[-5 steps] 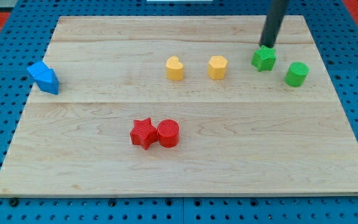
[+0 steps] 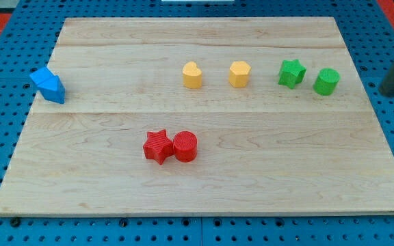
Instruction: Move the green circle to the right of the green star
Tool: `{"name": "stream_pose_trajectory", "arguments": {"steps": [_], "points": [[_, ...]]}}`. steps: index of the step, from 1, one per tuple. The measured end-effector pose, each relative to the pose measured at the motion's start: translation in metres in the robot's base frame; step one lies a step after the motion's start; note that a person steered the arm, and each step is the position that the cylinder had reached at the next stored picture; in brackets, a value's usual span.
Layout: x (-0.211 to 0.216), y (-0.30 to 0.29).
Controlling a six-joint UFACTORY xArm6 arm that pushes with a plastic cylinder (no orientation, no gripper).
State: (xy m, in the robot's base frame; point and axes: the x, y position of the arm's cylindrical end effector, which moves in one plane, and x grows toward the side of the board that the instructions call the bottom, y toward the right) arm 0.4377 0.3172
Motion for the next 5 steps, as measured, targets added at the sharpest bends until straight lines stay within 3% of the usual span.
{"name": "stream_pose_trajectory", "arguments": {"steps": [1,2,5], "points": [[0.031,-0.103],[0.023,-0.121],[-0.041,-0.086]]}}
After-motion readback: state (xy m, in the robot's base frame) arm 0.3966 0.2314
